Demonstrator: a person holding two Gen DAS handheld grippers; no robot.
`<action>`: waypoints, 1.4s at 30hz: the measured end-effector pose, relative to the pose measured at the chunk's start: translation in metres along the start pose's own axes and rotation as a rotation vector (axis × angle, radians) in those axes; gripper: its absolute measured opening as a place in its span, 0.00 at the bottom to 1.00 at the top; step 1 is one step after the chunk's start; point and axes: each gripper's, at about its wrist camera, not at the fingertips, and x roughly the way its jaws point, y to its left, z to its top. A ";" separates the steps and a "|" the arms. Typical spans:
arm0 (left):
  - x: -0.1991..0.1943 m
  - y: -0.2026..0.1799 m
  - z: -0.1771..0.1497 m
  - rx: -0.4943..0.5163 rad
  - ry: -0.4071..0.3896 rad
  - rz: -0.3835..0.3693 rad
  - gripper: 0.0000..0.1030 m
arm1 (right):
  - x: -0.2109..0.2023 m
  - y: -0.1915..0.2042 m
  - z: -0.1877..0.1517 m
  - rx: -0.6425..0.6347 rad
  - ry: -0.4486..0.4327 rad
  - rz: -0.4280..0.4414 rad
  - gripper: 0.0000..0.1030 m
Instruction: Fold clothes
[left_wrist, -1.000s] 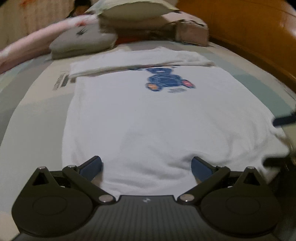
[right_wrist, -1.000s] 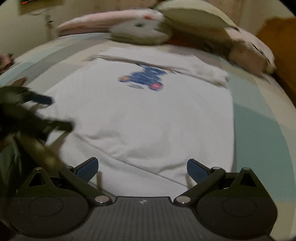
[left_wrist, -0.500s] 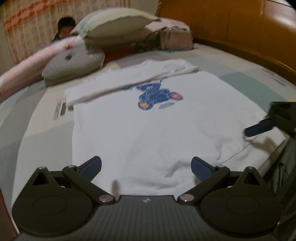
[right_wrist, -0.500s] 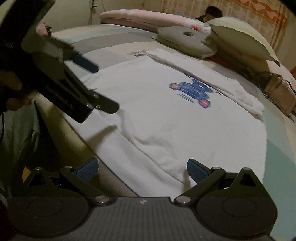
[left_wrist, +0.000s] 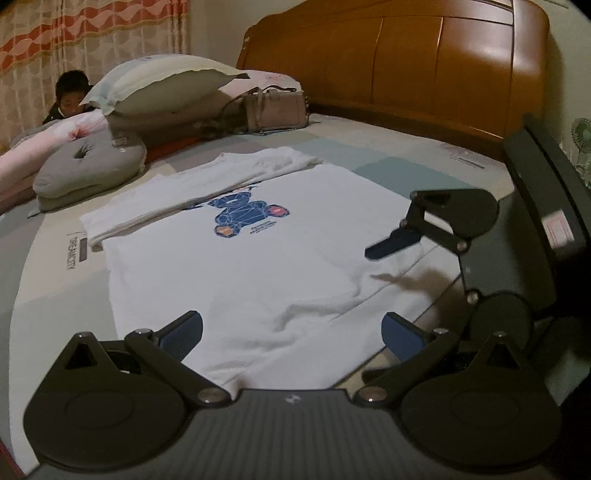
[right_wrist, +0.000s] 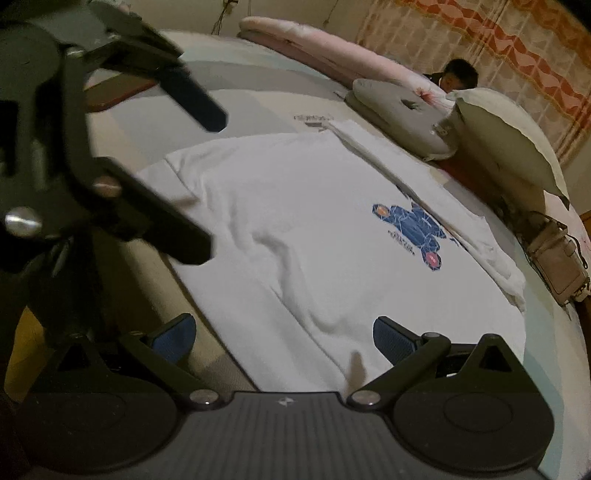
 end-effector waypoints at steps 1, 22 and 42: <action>0.000 -0.001 -0.001 0.013 0.008 0.004 0.99 | 0.000 -0.001 0.001 0.008 -0.002 -0.034 1.00; 0.046 -0.048 -0.013 0.555 0.069 0.118 0.99 | -0.009 -0.033 -0.006 0.120 -0.012 -0.091 1.00; 0.038 -0.027 -0.001 0.663 0.019 0.222 1.00 | -0.005 -0.020 -0.007 0.103 -0.042 -0.003 1.00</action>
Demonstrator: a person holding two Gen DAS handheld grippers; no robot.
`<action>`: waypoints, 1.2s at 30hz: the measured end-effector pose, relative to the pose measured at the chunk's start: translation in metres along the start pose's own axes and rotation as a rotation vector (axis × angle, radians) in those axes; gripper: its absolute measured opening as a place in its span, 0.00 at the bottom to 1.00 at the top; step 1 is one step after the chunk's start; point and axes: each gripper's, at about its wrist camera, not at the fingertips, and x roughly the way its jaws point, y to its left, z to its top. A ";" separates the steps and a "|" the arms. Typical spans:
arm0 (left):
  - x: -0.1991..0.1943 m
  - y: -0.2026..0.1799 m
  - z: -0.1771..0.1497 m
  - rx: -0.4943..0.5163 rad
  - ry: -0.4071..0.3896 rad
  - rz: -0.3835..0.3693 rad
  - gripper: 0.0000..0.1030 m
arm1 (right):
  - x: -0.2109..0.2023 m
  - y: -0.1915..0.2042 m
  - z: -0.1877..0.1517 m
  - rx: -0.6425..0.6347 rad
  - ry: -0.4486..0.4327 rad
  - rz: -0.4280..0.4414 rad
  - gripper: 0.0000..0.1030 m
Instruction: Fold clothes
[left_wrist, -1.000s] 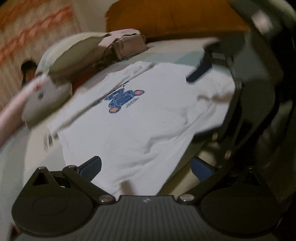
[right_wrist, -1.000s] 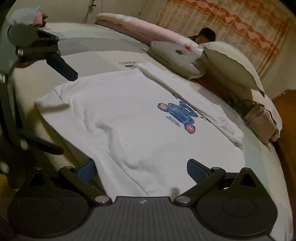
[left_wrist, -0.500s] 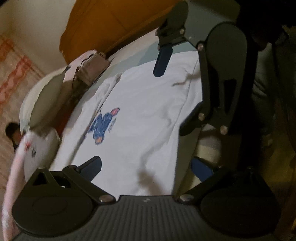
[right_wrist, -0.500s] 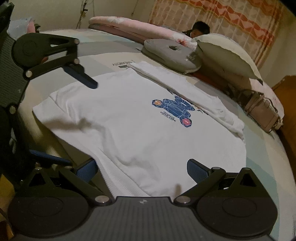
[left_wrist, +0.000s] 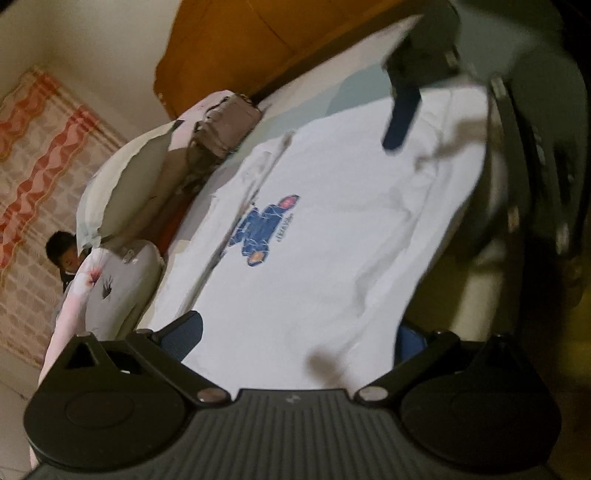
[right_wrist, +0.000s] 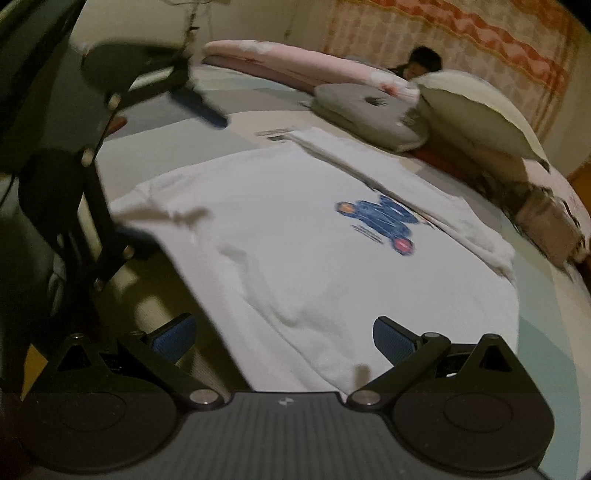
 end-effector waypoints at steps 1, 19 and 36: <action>-0.001 0.002 0.000 -0.014 -0.003 0.000 1.00 | 0.005 0.005 0.001 -0.026 0.001 -0.030 1.00; 0.028 -0.023 0.012 -0.003 0.031 0.083 0.99 | -0.001 -0.011 -0.012 -0.070 -0.015 -0.257 1.00; 0.027 -0.032 0.015 0.061 0.074 0.124 0.99 | 0.006 -0.018 -0.023 -0.222 0.035 -0.366 1.00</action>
